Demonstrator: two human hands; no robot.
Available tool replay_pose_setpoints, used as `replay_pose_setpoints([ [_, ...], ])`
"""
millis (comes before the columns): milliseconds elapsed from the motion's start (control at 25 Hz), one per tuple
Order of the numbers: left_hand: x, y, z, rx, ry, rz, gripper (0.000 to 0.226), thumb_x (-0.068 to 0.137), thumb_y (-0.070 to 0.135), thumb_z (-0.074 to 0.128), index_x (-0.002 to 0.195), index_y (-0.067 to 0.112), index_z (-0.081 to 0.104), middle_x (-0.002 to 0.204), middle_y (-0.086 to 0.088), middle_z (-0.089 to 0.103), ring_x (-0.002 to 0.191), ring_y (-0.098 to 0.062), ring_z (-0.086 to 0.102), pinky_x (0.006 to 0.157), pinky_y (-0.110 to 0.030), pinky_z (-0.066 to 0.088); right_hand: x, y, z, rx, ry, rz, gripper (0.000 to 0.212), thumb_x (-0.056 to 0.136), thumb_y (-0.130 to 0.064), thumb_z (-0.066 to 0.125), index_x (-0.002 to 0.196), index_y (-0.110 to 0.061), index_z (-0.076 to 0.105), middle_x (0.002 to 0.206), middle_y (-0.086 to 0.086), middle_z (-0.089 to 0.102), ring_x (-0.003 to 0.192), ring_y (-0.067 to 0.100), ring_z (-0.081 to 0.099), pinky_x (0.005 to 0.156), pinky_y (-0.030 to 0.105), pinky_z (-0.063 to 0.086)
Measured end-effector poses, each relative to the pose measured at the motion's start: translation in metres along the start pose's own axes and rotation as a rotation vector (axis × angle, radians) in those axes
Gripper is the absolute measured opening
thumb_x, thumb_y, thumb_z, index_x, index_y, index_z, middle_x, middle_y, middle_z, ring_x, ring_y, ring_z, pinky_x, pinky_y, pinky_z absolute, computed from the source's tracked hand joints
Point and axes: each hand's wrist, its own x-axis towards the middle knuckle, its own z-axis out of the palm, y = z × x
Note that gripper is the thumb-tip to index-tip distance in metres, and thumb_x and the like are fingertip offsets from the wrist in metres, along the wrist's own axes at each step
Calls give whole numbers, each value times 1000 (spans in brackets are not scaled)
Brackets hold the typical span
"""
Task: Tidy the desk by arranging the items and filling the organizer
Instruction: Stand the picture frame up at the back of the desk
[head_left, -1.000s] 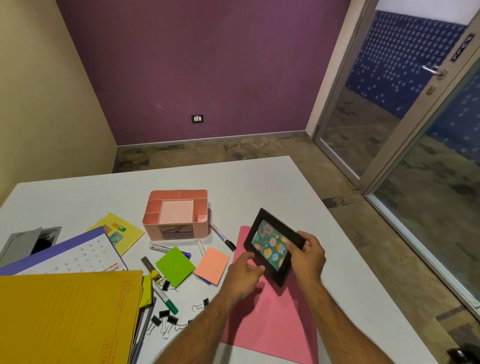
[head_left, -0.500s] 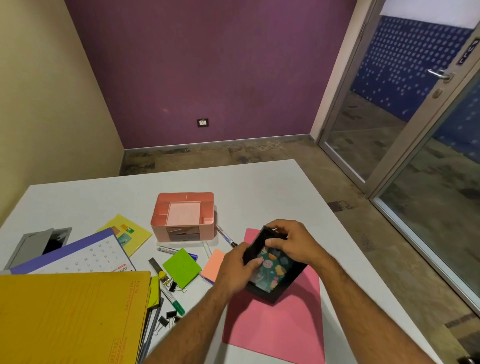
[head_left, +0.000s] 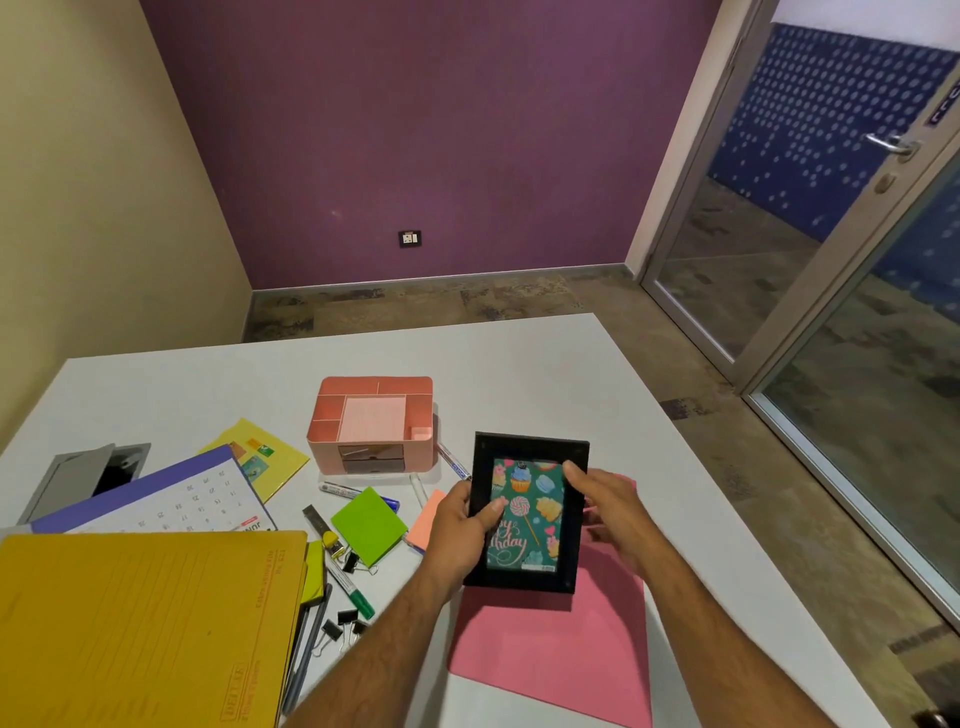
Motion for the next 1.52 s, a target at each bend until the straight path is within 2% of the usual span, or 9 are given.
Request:
replay_pose_setpoints([
  [120, -1, 2, 1, 0, -20, 1, 15, 94, 6, 62, 107, 13, 59, 102, -9, 75, 91, -25, 74, 77, -41, 61, -1, 14, 15, 94, -60, 9, 34, 86, -38, 71, 108, -12, 70, 95, 7, 78, 88, 27, 75, 79, 37, 53],
  [280, 1, 2, -2, 12, -9, -10, 13, 94, 8, 62, 104, 16, 60, 102, -8, 75, 90, -24, 74, 78, -42, 61, 2, 18, 22, 260, -103, 37, 27, 86, -16, 72, 110, -4, 70, 101, 16, 76, 93, 35, 73, 87, 47, 57],
  [560, 18, 2, -2, 13, -14, -14, 14, 93, 11, 64, 106, 13, 59, 105, -10, 74, 93, -25, 73, 81, -45, 60, 18, 19, 22, 315, -86, 55, 30, 80, -1, 75, 109, 2, 70, 103, 22, 74, 95, 40, 71, 88, 53, 57],
  [720, 41, 6, 6, 95, -56, 14, 24, 93, 33, 64, 104, 12, 61, 101, -7, 75, 95, -23, 73, 84, -46, 59, 37, 17, 10, 356, -53, 32, 31, 79, -1, 75, 109, 3, 69, 105, 22, 74, 96, 39, 71, 87, 50, 56],
  [840, 64, 12, 13, 255, -3, 94, 25, 95, 41, 59, 97, 16, 62, 95, -6, 72, 92, -19, 71, 77, -34, 58, 57, 12, -4, 376, -2, 3, 32, 78, -1, 75, 109, 2, 69, 105, 21, 74, 96, 37, 72, 87, 49, 56],
  [920, 81, 14, 15, 420, 45, 165, 22, 95, 42, 57, 98, 20, 63, 93, 2, 70, 89, -14, 66, 73, -26, 53, 71, 4, -16, 385, 44, -23, 27, 80, 2, 73, 107, 1, 69, 102, 19, 75, 90, 33, 73, 78, 42, 59],
  [1040, 115, 13, 17, 726, 53, 259, 37, 94, 52, 51, 115, 22, 59, 114, 6, 67, 106, -13, 60, 87, -32, 51, 102, -10, -37, 409, 97, -56, 25, 82, 3, 71, 107, 0, 69, 100, 17, 75, 87, 31, 73, 67, 36, 61],
  [1280, 192, 10, 31, 1305, -55, 446, 64, 93, 64, 38, 142, 22, 42, 146, 1, 47, 134, -20, 40, 111, -39, 32, 183, -42, -77, 378, 169, -127, 24, 85, 0, 70, 108, -6, 69, 109, 16, 74, 97, 32, 72, 82, 47, 60],
  [1520, 261, -13, 39, 1496, -73, 275, 89, 86, 80, 16, 155, 24, 14, 165, -1, 4, 152, -24, -1, 120, -54, 3, 271, -70, -98, 345, 228, -158, 18, 86, -1, 69, 101, -12, 69, 108, 13, 73, 97, 31, 71, 86, 50, 57],
])
